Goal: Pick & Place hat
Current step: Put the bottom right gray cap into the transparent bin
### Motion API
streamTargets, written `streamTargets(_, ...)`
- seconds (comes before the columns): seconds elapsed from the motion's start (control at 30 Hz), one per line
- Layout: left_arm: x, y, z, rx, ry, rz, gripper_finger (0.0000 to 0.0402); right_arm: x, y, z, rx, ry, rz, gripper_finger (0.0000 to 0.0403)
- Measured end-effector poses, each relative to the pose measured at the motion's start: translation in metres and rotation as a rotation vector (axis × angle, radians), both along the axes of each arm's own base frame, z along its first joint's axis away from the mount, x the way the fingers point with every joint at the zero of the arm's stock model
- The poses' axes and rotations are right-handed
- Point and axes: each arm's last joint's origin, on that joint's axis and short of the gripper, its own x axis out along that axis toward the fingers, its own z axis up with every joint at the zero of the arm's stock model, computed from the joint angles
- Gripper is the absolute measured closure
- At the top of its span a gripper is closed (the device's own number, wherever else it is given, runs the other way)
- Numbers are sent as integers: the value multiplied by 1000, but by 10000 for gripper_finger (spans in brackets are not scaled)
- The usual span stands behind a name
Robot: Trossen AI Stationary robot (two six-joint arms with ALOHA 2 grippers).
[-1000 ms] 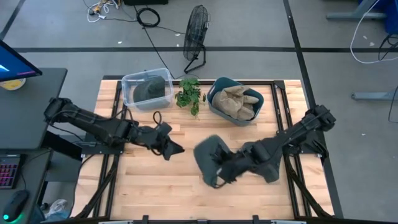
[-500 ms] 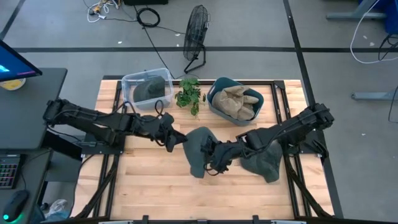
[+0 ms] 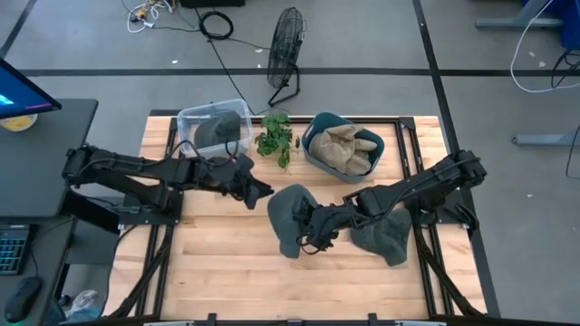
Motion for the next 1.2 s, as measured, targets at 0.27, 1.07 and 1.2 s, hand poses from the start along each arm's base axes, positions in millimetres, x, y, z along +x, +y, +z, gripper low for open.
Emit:
streamTargets(0.27,7,-8,-10,-86,47,-105,264,4,0,4,-18,-56,19,401)
streamTargets(1.07,-10,-2,14,-92,-68,-9,390,3,-16,4,193,-225,-548,287)
streamTargets(1.2,-43,16,35,-23,-119,186,389,-2,-15,3,194,-273,-667,275)
